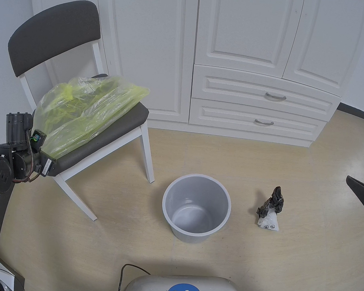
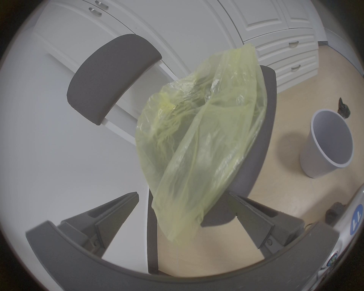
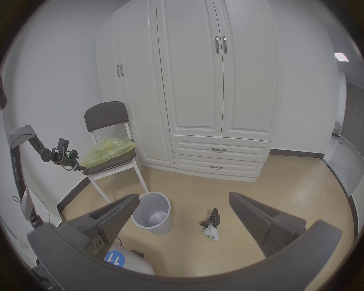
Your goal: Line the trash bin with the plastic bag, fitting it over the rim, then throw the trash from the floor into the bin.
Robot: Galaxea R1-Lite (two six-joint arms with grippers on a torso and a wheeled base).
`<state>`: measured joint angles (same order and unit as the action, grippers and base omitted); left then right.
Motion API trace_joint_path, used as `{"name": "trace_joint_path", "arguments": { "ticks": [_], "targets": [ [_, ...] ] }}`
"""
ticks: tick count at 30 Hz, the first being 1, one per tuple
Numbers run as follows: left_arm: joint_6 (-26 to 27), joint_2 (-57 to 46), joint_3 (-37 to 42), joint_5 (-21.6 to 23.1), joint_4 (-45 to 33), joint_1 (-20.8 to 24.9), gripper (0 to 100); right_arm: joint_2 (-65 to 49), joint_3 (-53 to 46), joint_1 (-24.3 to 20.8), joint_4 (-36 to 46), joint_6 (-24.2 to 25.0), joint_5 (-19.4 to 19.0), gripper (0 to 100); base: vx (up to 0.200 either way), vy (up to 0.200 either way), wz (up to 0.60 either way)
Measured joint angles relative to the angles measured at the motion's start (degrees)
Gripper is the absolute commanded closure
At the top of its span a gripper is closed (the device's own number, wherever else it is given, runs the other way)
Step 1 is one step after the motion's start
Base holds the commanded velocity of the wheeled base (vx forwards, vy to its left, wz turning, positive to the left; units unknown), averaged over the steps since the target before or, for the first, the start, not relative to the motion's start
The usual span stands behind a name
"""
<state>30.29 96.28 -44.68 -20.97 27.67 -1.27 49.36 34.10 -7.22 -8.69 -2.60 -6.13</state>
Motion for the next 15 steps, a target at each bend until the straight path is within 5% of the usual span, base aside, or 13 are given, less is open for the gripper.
{"name": "trace_joint_path", "arguments": {
  "ticks": [15],
  "targets": [
    [0.05, 5.62, -7.52, 0.01, 1.63, 0.12, 0, 0.06, 0.07, 0.06, 0.0, -0.02, 0.0, 0, 0.0, 0.0, 0.0]
  ]
}}
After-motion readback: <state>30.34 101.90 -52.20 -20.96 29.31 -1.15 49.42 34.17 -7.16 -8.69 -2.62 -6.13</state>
